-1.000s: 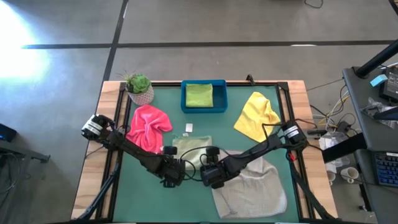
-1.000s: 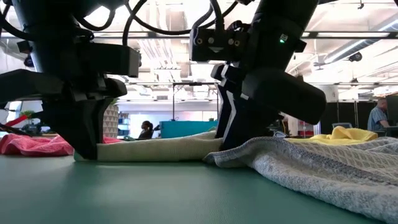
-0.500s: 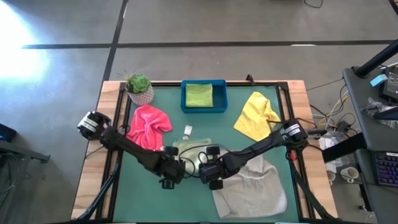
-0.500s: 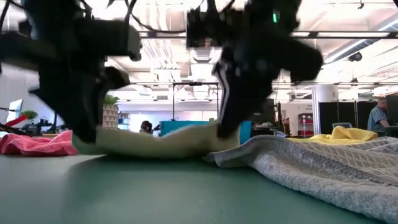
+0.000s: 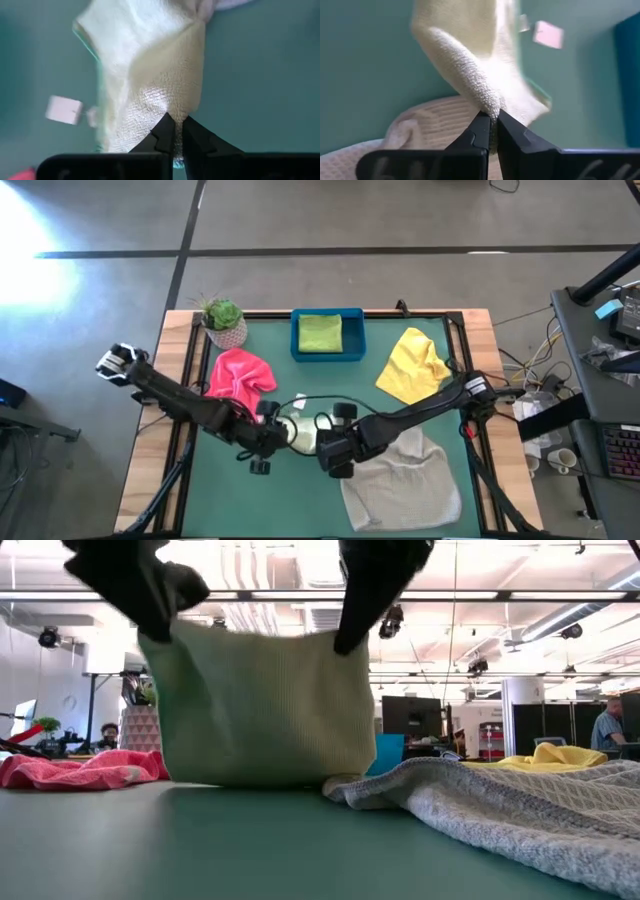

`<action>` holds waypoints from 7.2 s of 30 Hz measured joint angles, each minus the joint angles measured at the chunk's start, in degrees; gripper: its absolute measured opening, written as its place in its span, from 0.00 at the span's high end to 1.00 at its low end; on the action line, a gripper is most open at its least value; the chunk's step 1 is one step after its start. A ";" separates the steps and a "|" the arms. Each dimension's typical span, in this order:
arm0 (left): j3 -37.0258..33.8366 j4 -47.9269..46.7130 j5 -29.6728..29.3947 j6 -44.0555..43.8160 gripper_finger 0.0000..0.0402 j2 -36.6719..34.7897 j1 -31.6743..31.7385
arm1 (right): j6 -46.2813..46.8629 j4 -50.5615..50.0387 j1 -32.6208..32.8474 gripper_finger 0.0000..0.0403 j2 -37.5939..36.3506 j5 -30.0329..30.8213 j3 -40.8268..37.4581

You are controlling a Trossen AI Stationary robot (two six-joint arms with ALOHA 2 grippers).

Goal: Fold microfiber towels
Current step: Put the folded light green microfiber towel into the blue bin

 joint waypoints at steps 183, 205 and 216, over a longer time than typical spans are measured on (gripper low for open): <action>14.29 3.69 5.89 55.11 1.00 14.76 54.98 | -29.51 -1.57 -51.78 0.98 1.49 -12.49 -0.35; 14.27 2.00 8.43 55.05 0.98 18.02 54.70 | -29.84 -0.82 -51.70 0.98 1.49 -17.75 -3.34; 14.16 0.00 8.38 55.09 0.84 18.00 54.59 | -29.93 -2.08 -51.80 0.97 1.55 -12.68 -3.54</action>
